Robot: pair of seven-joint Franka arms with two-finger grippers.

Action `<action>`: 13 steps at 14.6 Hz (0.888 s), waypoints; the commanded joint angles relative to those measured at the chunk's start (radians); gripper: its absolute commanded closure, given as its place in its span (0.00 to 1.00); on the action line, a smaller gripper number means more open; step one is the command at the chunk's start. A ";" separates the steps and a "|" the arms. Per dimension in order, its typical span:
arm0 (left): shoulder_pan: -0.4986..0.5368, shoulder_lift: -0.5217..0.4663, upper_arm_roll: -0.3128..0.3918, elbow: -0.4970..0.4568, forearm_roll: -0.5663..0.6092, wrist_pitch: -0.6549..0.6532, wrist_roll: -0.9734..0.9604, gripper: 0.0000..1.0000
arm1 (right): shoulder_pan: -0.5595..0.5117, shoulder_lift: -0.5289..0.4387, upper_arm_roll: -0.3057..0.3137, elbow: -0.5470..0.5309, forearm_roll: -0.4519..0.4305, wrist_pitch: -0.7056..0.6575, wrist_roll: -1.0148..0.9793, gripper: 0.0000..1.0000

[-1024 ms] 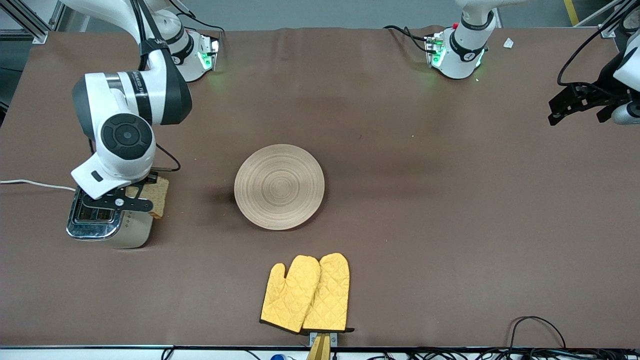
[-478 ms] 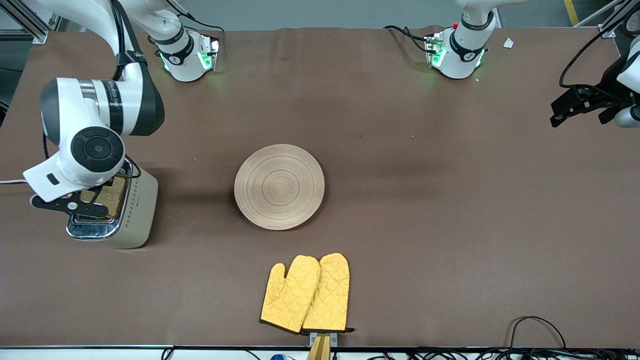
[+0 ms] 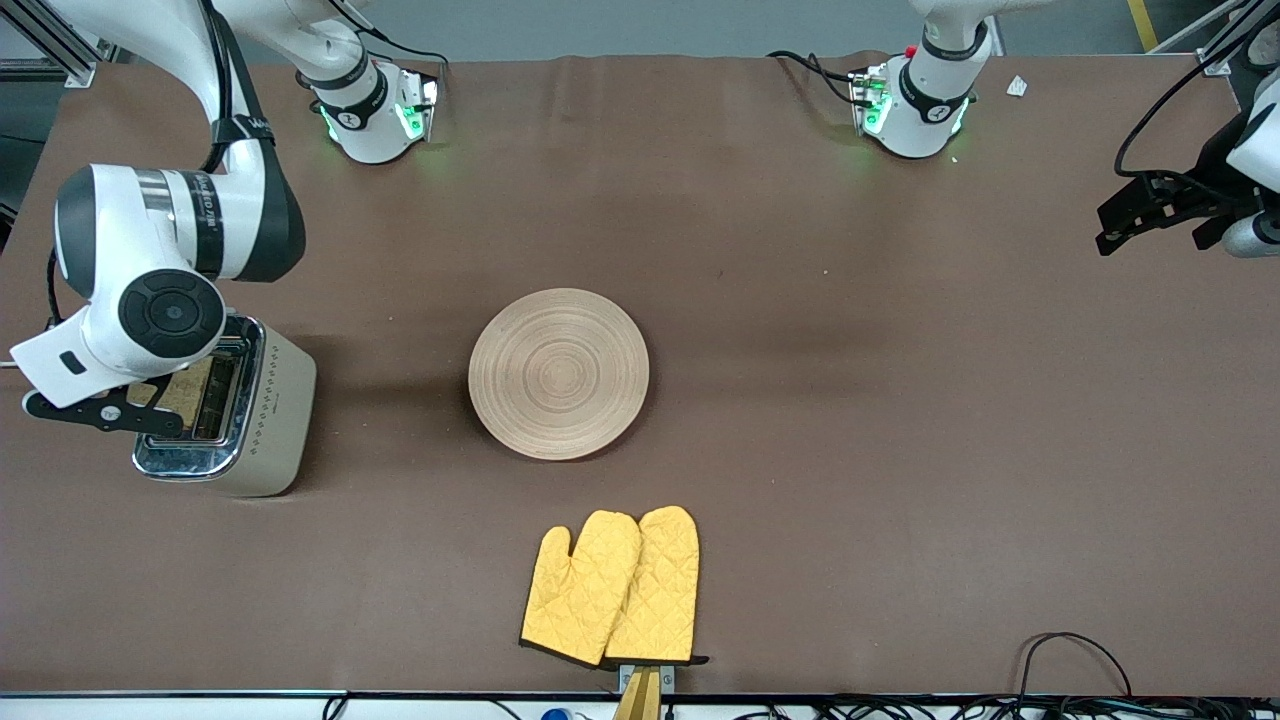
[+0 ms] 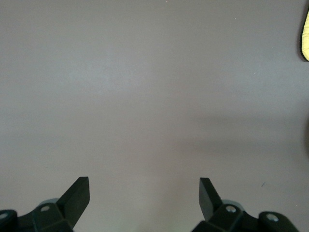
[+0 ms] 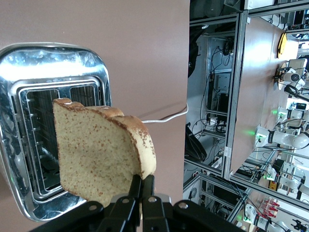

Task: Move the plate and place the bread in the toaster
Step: 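Carry the bread with the right gripper over the toaster slot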

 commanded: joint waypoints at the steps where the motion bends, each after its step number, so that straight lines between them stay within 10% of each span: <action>1: 0.000 0.004 0.000 0.025 -0.005 -0.022 0.015 0.00 | -0.008 -0.017 0.015 -0.059 -0.027 0.019 0.002 0.99; 13: -0.008 0.021 -0.007 0.023 -0.011 -0.016 0.012 0.00 | -0.012 0.079 0.018 -0.068 0.011 0.091 0.013 0.90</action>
